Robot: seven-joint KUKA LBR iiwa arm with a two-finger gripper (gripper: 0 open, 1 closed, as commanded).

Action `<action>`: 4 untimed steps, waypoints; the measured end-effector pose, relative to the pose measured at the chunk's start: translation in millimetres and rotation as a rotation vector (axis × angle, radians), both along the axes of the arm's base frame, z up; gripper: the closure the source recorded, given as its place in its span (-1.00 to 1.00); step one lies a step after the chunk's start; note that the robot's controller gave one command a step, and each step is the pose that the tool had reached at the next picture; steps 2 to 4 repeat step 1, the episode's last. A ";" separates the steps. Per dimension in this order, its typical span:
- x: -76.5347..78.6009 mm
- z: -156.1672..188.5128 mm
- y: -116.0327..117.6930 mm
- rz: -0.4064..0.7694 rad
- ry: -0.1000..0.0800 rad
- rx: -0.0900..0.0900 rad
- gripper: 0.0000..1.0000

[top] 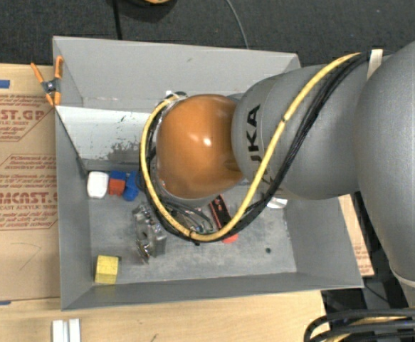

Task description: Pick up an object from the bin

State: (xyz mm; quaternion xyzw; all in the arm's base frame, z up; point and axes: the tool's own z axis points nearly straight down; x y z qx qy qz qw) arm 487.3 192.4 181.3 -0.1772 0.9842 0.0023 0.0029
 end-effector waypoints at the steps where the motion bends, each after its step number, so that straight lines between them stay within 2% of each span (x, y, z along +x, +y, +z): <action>1: 1.4 32.4 3.9 0.059 0.000 -0.001 1.00; 4: 1.4 32.4 3.9 0.059 0.000 -0.001 1.00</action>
Offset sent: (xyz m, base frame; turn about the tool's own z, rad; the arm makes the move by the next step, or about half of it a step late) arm -0.0029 0.0006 0.0380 -0.0764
